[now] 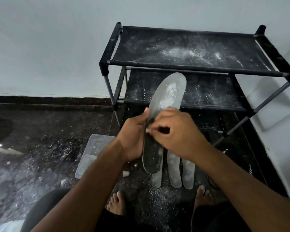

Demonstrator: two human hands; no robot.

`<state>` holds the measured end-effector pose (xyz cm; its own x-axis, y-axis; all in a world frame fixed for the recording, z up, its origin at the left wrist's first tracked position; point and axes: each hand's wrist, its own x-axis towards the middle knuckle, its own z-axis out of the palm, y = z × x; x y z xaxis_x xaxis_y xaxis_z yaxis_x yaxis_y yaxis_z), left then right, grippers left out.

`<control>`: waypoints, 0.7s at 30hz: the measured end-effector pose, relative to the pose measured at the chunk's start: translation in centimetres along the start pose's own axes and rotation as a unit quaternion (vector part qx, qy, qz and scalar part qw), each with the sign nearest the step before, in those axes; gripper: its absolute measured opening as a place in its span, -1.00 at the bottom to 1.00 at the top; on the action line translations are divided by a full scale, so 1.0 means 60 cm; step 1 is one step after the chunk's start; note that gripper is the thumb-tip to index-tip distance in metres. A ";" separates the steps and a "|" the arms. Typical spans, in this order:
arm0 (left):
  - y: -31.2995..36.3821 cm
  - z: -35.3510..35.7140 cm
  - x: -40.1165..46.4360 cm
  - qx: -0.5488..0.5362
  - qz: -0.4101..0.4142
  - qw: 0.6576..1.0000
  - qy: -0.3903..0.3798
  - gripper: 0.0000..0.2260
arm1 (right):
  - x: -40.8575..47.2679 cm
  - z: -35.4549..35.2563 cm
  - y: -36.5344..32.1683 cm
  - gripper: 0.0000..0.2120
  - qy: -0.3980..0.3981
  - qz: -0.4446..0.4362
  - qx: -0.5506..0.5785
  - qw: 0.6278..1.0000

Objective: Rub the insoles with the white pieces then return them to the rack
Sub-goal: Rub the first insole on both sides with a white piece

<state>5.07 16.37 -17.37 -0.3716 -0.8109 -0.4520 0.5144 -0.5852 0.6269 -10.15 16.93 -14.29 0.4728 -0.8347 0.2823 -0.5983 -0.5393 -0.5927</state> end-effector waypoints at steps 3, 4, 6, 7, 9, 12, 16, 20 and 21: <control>-0.001 0.004 0.001 -0.015 -0.006 1.000 -0.020 -0.53 | 0.008 -0.004 0.010 -0.86 0.085 0.014 -0.067 0.994; -0.001 0.004 0.002 -0.019 -0.006 1.000 -0.019 -0.53 | 0.008 0.001 0.004 -0.87 0.063 0.016 -0.059 0.996; -0.002 -0.001 0.005 -0.015 0.005 1.000 -0.008 -0.52 | 0.001 0.013 -0.010 -0.91 -0.019 0.006 -0.015 1.000; -0.002 -0.003 0.004 -0.011 0.008 1.000 -0.005 -0.51 | -0.003 0.013 -0.015 -0.93 -0.052 0.001 0.008 0.999; 0.001 -0.005 0.000 -0.012 0.005 1.000 -0.012 -0.50 | -0.006 0.004 -0.015 -0.95 -0.055 0.005 0.032 0.998; 0.002 -0.005 0.001 -0.022 0.000 0.999 -0.024 -0.49 | 0.002 -0.009 0.006 -0.87 0.047 0.015 -0.057 0.997; -0.002 -0.006 0.007 -0.019 -0.004 1.000 -0.019 -0.50 | -0.002 0.012 -0.010 -0.88 -0.037 0.008 -0.070 0.997; 0.000 -0.006 0.001 -0.010 -0.004 1.000 -0.019 -0.48 | -0.007 -0.002 -0.011 -0.86 -0.031 0.013 0.011 0.999; 0.001 -0.005 0.000 -0.013 -0.004 1.000 -0.021 -0.48 | -0.004 -0.009 -0.002 -0.82 0.012 0.017 -0.021 1.000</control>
<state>5.36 16.33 -17.54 -0.4073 -0.8056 -0.4303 0.5312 -0.5922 0.6060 -10.56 17.12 -13.87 0.4365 -0.8547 0.2809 -0.6399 -0.5144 -0.5709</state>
